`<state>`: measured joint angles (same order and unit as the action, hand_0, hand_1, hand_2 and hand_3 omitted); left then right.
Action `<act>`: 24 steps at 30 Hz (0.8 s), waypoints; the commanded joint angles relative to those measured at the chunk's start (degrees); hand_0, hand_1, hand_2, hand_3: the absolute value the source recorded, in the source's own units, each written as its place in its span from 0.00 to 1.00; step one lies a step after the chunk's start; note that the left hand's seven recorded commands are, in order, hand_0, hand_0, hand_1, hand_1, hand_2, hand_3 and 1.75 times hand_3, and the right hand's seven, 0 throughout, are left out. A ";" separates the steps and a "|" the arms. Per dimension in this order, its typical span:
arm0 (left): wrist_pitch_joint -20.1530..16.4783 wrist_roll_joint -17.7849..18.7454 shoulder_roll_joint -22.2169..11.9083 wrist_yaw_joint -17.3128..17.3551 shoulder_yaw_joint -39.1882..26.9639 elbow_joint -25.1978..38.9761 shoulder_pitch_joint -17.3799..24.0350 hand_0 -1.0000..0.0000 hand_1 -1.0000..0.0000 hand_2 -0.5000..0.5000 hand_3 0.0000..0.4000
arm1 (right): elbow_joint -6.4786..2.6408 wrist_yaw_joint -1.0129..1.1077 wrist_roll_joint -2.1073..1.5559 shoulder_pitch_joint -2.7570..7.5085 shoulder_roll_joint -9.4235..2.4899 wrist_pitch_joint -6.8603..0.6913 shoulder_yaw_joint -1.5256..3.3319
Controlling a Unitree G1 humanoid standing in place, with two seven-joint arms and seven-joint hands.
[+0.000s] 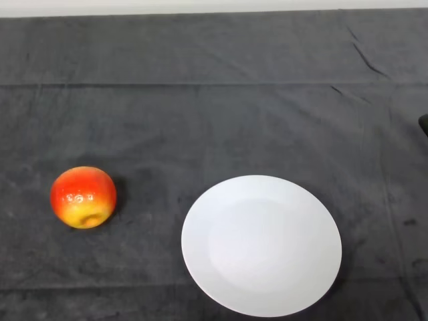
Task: Move the apple to the plate
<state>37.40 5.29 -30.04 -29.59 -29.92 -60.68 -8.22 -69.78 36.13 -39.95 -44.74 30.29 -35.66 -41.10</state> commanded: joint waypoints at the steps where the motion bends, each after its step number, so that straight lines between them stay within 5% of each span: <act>1: -0.95 -0.33 -2.48 -1.17 1.32 3.33 -0.42 1.00 1.00 0.50 0.00 | -0.43 0.19 0.03 -0.34 2.01 -0.01 -0.71; 24: -6.70 -0.98 -0.51 -2.19 2.70 15.79 2.56 1.00 1.00 0.50 0.00 | -0.20 0.10 0.05 -0.24 1.90 0.02 -0.71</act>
<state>31.01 5.19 -30.00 -31.36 -27.75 -46.41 -7.35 -69.78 36.13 -39.95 -44.74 30.29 -35.67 -41.10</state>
